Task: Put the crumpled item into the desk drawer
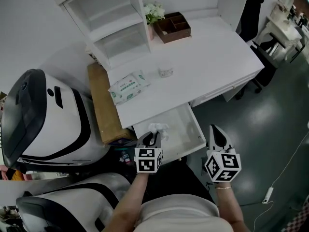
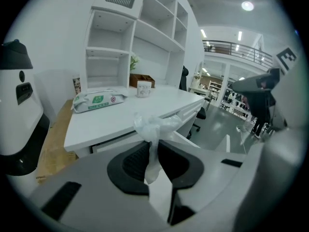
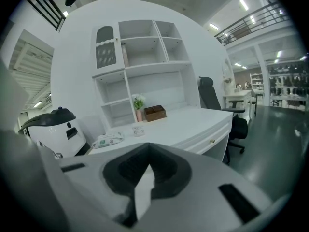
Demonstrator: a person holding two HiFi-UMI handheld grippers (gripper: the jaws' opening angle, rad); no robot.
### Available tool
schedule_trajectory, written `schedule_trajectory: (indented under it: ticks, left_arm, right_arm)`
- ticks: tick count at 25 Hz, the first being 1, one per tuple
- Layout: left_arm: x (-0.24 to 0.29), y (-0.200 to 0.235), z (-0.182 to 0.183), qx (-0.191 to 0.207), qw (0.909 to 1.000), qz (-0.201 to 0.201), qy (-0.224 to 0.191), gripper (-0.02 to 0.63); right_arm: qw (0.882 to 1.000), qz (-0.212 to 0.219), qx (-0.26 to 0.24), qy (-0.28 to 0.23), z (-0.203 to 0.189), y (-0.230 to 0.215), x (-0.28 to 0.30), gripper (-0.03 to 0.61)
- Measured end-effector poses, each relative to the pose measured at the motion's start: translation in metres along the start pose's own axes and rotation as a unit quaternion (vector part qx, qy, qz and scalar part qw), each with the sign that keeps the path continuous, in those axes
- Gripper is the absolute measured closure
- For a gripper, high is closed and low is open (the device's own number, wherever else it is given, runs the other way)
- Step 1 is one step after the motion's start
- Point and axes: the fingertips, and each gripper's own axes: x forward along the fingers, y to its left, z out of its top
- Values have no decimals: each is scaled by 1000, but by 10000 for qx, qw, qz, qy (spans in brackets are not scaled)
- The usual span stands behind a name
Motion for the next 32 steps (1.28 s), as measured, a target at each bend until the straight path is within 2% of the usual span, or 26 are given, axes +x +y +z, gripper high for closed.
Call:
schedule_trajectory:
  ticks: [7, 15, 21, 32]
  left_arm:
    - [34, -5, -13, 216, 9986, -6, 488, 563]
    - [74, -14, -35, 562, 9916, -125, 1154, 563]
    - [102, -17, -66, 725, 9810, -240, 1785, 562]
    - [138, -14, -101, 1040, 9612, -360, 2528, 561]
  right_arm:
    - [9998, -5, 162, 74, 0, -15, 12, 577]
    - [9996, -111, 232, 144, -1, -35, 18, 577]
    - [9994, -195, 226, 168, -2, -46, 22, 577]
    - [9987, -362, 273, 251, -6, -57, 25, 577]
